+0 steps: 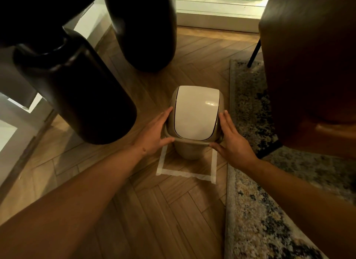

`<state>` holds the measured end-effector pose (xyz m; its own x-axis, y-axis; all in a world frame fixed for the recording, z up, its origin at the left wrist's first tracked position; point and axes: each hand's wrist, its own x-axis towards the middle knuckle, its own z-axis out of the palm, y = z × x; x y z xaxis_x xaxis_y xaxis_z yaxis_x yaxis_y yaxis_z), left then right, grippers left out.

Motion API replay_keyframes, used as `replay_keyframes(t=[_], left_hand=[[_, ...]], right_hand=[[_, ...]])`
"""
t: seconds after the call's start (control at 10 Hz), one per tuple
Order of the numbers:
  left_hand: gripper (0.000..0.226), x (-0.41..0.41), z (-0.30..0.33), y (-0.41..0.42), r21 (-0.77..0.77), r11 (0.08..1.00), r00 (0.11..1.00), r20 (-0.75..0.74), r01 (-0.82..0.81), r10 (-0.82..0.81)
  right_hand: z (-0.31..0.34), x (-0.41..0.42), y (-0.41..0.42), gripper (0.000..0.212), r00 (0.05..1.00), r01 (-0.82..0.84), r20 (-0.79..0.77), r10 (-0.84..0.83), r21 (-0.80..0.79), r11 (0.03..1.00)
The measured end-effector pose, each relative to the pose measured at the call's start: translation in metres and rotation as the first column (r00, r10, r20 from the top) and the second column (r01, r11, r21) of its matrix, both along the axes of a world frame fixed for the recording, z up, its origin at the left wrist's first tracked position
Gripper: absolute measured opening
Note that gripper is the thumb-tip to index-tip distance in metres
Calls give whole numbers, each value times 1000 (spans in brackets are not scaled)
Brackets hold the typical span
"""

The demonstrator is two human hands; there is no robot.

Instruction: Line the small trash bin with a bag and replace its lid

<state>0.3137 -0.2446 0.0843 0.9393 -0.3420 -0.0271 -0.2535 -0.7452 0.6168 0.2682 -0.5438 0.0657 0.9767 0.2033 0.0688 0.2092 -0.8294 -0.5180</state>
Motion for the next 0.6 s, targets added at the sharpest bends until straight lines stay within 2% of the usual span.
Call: replay_keyframes(t=[0.4, 0.6], left_hand=[[113, 3, -7, 0, 3, 1000, 1000, 5, -15, 15], [112, -2, 0, -2, -27, 1000, 1000, 28, -5, 6]], right_hand=[[-2, 1, -1, 113, 1000, -5, -1, 5, -3, 1000], [8, 2, 4, 117, 1000, 0, 15, -1, 46, 999]])
